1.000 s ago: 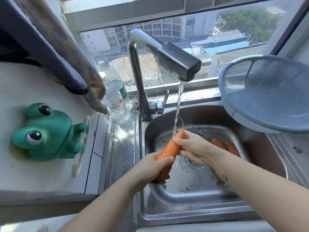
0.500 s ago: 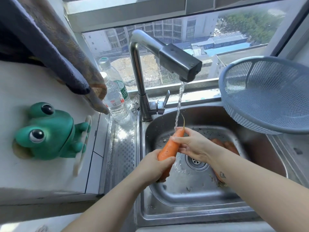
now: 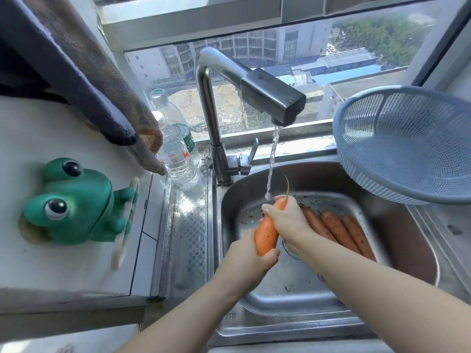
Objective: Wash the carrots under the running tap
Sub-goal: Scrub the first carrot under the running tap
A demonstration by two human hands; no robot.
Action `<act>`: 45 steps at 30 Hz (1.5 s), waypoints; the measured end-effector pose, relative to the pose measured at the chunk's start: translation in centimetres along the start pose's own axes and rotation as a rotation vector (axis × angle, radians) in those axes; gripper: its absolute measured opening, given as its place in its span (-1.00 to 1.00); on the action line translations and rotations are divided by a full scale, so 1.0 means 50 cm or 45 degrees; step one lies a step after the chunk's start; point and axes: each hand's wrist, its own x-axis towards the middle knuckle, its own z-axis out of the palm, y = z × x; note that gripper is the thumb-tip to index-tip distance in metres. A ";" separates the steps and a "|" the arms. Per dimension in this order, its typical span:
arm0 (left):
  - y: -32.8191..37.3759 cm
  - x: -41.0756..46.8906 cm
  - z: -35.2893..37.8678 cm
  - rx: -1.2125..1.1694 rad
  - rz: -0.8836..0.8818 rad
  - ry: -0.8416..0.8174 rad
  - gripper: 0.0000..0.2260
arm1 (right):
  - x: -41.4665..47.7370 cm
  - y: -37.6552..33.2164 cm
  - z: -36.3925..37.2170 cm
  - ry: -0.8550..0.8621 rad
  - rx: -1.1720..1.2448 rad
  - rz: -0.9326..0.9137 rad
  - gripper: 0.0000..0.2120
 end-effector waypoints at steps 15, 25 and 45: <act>-0.007 -0.005 -0.053 -1.056 -0.473 -0.333 -0.76 | -0.022 -0.016 0.059 -0.044 0.700 0.290 -0.83; 0.012 -0.005 -0.027 -0.625 -0.244 -0.332 -0.87 | -0.005 -0.029 0.041 0.066 0.463 0.378 -0.72; 0.011 0.054 -0.030 -0.554 -0.026 -0.290 -0.82 | -0.007 -0.017 -0.046 -0.414 -0.043 -0.134 -0.09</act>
